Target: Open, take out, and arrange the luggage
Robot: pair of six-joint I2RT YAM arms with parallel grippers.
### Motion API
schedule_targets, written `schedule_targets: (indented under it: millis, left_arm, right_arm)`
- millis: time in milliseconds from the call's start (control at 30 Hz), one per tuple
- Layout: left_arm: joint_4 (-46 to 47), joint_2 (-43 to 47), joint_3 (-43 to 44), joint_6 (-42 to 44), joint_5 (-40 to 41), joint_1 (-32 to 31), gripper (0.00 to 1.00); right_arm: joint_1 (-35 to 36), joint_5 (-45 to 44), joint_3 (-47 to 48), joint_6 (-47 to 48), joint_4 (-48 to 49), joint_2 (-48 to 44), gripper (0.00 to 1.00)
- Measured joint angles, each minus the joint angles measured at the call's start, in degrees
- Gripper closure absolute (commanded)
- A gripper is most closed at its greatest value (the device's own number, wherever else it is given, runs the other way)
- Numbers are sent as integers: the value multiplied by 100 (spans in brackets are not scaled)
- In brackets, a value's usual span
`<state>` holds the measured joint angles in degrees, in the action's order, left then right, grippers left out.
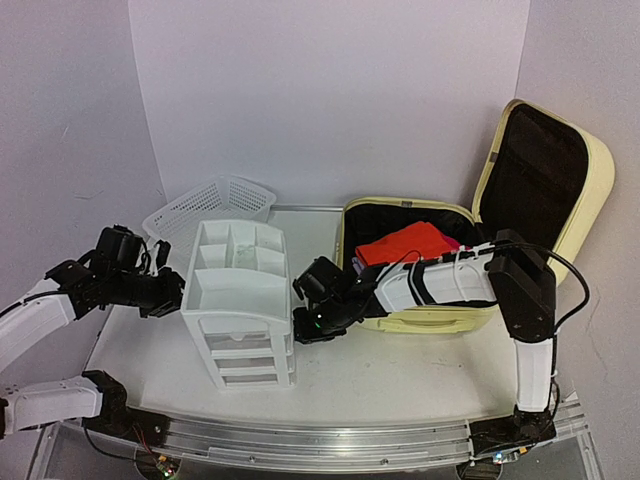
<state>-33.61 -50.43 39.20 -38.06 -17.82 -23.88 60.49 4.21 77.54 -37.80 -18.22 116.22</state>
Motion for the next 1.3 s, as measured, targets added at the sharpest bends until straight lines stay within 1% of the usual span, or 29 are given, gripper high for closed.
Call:
schedule_targets:
  millis: [100,200,333,433,533,633,733,800,867,1033,1167,1233,1300]
  left_arm:
    - [-179,264,9,-39,229,-9,62]
    - [-852,651,286,-74,868,-13,56]
    - [-1801,1102,1233,-24,1971,-13,53]
    - [-2216,1506,1982,87,2675,-13,50]
    - [-2472,1893,2465,256,3073,-13,48]
    - [-2673,2079,2872,468,3272,-13,47]
    - [-2763,2063,3143,710,3233,-13,46]
    - [-2813,1998,3285,866,3056,-13,45]
    - [-2857,1882,3421,984,2774,-13,45]
    - [-2951,1563,3659,1141,2009,-13,45]
    - [-2959,1357,3700,1161,1471,-13,45]
    - [-2992,1163,3764,1167,1180,-13,45]
    - [-3001,901,3856,1202,933,-13,42]
  right_arm:
    - [0,133,42,-118,210,153,72]
    - [2,146,42,-151,310,195,69]
    - [7,98,214,-151,299,278,67]
    - [39,39,553,-94,299,538,67]
    - [129,-59,1003,55,306,890,65]
    - [278,-168,1585,195,306,1307,64]
    - [468,-234,2448,232,251,1875,63]
    - [608,-247,3110,166,258,2317,63]
    - [745,-258,3801,-20,275,2778,63]
    - [1036,-278,5149,-693,358,3716,59]
    - [1152,-326,5689,-973,361,4063,55]
    - [1182,-326,5764,-946,345,4076,49]
    - [1180,-341,5709,-807,348,4000,43]
